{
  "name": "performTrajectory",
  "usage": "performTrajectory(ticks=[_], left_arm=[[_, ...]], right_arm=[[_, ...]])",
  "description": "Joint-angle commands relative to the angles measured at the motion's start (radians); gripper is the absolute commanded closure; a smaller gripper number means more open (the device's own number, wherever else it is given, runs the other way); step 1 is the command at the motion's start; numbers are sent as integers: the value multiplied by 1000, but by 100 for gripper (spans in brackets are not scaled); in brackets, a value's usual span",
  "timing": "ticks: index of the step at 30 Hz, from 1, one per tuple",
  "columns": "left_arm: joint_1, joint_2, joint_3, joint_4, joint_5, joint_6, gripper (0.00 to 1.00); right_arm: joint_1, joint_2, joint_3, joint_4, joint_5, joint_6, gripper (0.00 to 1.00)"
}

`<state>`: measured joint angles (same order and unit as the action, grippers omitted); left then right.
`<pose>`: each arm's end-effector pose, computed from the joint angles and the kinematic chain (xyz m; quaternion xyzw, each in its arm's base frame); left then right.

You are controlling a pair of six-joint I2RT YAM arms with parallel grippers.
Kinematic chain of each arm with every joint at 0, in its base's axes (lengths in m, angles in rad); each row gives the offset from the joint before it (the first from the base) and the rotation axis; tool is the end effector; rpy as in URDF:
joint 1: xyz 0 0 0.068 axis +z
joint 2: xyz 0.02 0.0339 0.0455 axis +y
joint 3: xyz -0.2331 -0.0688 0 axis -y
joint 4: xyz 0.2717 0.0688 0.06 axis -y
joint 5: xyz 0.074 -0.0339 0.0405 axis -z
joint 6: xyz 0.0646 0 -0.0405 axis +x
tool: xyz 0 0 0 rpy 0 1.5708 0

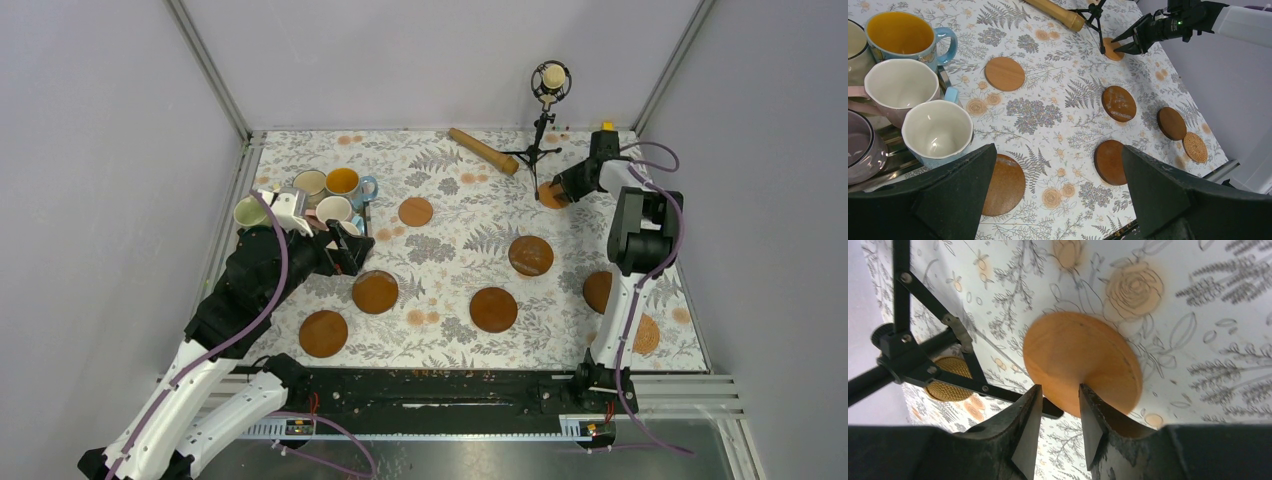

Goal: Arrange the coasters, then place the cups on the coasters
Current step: Move the coaster to the center of the board.

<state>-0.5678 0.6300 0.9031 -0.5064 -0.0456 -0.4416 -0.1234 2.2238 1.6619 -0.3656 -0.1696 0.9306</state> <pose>0.1802 -0.1115 0.3499 0.0354 0.7837 -0.2841 0.5512 0.5036 -0.0515 0.0945 0.4523 0.8305 0.1976 0.2581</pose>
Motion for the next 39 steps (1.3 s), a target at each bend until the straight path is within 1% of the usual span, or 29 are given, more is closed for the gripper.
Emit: performTrajectory(ticks=[1, 8, 11, 13, 14, 19, 21, 24, 25, 28, 30, 34, 39], left_arm=[[-2, -1, 19, 44, -10, 11, 1], [-3, 2, 19, 44, -12, 13, 1], [-3, 6, 18, 44, -13, 11, 1], [-3, 12, 17, 45, -5, 10, 1], [-2, 13, 19, 46, -1, 8, 1], [-3, 11, 15, 49, -12, 10, 1], [-2, 14, 14, 49, -14, 12, 1], [-2, 16, 14, 49, -12, 14, 1], [-1, 15, 16, 48, -15, 15, 1], [-2, 8, 15, 49, -21, 15, 1], [-2, 9, 14, 49, -25, 15, 1], [-2, 15, 14, 49, -18, 15, 1], [-3, 19, 14, 49, -21, 17, 1]], right_arm=[[-1, -67, -87, -70, 23, -31, 59], [-1, -207, -237, -12, 50, -40, 59], [-1, -256, -270, 52, 64, -35, 60], [-1, -268, -269, 127, 44, -39, 60], [-1, -261, -260, 166, 34, -33, 60], [-10, -157, -155, 211, -41, 10, 60], [-16, -112, -131, 266, -86, 43, 60], [-21, -67, -104, 335, -111, 83, 60], [-23, -52, -103, 352, -117, 100, 61], [-24, -20, -126, 479, -136, 166, 62], [-29, 1, -119, 514, -142, 190, 62], [-38, 27, -89, 517, -125, 206, 61], [-39, 77, -21, 448, -114, 212, 62]])
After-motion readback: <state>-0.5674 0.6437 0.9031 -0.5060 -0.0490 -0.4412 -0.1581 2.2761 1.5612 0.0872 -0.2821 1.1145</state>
